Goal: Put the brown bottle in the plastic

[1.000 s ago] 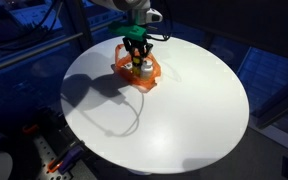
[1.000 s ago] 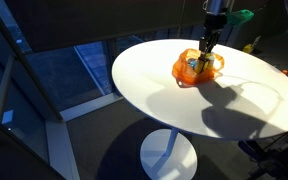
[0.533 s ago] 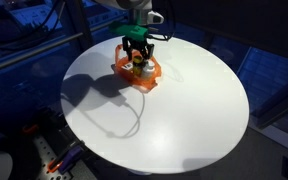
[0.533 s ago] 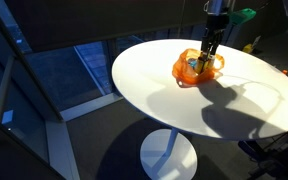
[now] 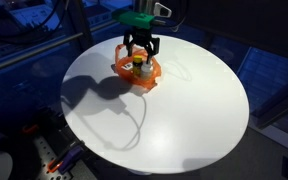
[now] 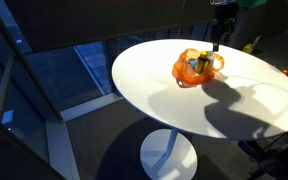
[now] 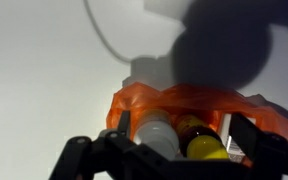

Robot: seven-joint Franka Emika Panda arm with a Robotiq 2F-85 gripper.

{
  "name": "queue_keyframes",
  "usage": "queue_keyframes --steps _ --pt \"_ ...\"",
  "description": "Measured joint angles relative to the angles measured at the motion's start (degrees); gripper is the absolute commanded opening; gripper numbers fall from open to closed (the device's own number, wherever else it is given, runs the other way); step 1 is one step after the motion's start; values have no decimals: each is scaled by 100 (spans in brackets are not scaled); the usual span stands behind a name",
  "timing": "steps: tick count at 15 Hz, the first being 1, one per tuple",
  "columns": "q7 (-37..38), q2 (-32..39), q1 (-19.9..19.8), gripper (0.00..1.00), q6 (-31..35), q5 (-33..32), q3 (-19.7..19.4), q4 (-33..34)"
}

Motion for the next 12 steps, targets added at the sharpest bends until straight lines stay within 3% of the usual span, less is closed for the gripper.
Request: queue_keyframes --steps 7,12 --pt "108 -442 -134 100 -1406 -13 -114 455" --pt "108 -771 -281 100 -1751 -13 -117 504"
